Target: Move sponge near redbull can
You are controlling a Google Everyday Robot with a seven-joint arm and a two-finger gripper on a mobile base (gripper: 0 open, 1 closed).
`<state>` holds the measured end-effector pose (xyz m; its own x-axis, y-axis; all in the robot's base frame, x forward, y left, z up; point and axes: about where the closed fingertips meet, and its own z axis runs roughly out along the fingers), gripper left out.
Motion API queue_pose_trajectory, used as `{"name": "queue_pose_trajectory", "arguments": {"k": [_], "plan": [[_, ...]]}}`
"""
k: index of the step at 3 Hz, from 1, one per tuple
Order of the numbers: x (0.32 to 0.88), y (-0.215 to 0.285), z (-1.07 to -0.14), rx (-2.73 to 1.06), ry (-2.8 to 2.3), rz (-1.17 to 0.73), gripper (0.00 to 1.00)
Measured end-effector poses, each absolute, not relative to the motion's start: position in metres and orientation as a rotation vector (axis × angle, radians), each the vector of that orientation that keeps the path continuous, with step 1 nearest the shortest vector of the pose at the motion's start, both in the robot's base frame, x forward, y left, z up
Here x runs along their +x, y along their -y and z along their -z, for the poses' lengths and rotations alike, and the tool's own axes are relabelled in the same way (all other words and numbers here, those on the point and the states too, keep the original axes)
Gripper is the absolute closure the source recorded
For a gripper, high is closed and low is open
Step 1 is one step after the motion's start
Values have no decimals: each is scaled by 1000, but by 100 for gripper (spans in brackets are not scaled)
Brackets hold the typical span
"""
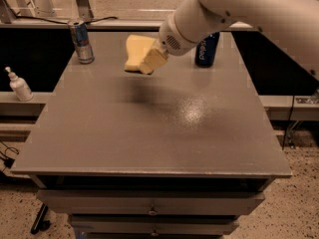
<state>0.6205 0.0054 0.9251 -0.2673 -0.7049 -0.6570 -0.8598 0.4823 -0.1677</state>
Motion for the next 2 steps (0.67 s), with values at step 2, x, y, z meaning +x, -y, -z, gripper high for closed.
{"name": "queue_pose_trajectory", "arguments": {"k": [2], "plan": [[693, -64, -902, -1269, -2070, -312, 100]]}}
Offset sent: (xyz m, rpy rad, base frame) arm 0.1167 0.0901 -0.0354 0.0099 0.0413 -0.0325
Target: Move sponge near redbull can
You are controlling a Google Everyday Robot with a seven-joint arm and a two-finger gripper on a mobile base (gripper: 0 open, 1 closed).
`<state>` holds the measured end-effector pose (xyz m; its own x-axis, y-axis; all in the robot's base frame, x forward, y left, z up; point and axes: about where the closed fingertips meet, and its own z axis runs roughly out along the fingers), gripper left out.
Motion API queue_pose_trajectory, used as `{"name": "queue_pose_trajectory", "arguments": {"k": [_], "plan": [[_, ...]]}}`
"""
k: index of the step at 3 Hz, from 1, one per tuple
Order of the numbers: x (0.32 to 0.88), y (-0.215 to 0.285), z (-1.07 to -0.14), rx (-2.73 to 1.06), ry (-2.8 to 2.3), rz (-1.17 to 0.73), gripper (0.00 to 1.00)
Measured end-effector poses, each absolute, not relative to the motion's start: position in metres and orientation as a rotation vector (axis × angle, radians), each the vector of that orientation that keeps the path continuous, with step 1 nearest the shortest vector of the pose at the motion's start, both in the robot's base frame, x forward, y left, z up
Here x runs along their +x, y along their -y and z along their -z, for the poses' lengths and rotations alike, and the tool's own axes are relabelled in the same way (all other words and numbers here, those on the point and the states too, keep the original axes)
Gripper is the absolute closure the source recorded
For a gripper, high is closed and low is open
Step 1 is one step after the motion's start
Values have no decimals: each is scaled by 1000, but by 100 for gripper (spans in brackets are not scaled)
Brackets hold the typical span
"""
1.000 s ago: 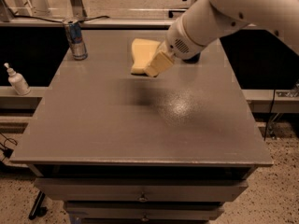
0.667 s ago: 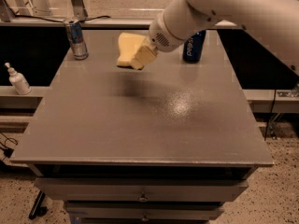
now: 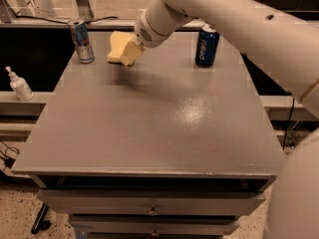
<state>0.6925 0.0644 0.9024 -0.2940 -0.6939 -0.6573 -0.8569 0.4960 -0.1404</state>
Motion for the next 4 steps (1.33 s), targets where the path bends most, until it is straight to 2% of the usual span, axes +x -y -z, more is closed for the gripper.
{"name": "queue_pose_trajectory", "arguments": {"k": [1, 3, 4], "plan": [[715, -89, -889, -1260, -2094, -339, 100], [720, -140, -874, -1281, -2091, -432, 100], [719, -151, -864, -1299, -2105, -467, 81]]}}
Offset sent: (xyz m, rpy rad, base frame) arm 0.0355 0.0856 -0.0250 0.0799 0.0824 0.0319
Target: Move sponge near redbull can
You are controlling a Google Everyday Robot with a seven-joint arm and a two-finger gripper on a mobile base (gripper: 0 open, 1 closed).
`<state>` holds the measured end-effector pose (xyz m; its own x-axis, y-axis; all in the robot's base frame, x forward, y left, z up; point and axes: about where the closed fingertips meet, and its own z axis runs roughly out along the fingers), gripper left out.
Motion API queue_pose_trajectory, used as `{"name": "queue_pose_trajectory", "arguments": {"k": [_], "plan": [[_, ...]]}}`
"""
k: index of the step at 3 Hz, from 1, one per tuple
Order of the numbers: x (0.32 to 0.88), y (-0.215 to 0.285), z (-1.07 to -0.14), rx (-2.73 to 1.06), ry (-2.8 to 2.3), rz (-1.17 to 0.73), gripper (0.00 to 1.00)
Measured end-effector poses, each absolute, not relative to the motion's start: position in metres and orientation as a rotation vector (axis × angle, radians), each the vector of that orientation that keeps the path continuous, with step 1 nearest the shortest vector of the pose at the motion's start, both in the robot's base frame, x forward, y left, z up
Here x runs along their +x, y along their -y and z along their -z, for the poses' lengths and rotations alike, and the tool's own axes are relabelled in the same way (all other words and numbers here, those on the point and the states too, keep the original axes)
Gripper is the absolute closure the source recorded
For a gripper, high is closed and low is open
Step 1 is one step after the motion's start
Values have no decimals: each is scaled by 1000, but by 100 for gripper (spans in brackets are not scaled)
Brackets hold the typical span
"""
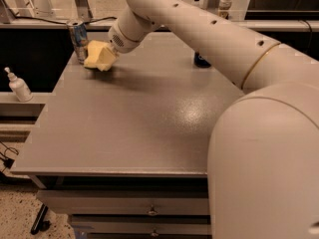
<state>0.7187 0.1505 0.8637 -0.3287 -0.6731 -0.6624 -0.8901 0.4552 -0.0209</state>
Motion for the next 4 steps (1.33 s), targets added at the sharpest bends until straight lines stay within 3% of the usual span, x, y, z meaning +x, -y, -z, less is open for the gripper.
{"name": "queue_pose_trajectory", "arguments": {"k": [3, 4], "plan": [[715, -159, -854, -1323, -2112, -497, 12], [714, -159, -855, -1326, -2108, -502, 0]]}}
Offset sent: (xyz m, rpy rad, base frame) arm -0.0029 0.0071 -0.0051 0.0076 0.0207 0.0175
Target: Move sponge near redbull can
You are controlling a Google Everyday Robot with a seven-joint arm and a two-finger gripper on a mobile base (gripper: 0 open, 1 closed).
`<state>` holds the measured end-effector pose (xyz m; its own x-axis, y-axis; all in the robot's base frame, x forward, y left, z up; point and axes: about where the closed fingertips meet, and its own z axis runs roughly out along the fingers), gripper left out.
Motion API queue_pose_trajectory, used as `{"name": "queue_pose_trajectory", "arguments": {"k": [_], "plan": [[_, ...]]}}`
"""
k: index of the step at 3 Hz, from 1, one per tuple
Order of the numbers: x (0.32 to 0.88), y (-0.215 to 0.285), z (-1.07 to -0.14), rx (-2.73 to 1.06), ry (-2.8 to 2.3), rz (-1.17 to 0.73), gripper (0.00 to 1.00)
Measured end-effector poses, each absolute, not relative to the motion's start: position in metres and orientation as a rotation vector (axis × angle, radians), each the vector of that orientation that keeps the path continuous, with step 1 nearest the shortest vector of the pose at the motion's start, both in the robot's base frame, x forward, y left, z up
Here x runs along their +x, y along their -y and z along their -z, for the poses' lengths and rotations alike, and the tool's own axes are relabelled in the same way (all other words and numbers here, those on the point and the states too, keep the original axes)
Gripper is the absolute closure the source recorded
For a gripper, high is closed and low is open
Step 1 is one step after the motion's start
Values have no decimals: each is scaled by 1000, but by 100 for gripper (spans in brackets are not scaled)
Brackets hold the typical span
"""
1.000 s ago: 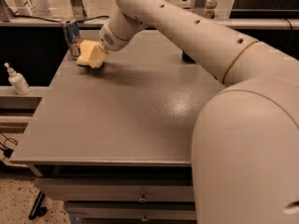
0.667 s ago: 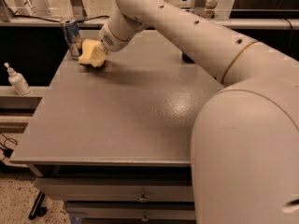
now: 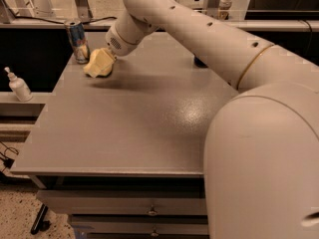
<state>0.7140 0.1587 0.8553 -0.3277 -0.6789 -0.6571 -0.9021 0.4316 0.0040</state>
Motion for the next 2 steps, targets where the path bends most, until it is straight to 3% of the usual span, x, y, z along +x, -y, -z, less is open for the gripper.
{"name": "queue_pose_trajectory", "arguments": {"k": [2], "plan": [[702, -141, -867, -1321, -2069, -564, 0]]}}
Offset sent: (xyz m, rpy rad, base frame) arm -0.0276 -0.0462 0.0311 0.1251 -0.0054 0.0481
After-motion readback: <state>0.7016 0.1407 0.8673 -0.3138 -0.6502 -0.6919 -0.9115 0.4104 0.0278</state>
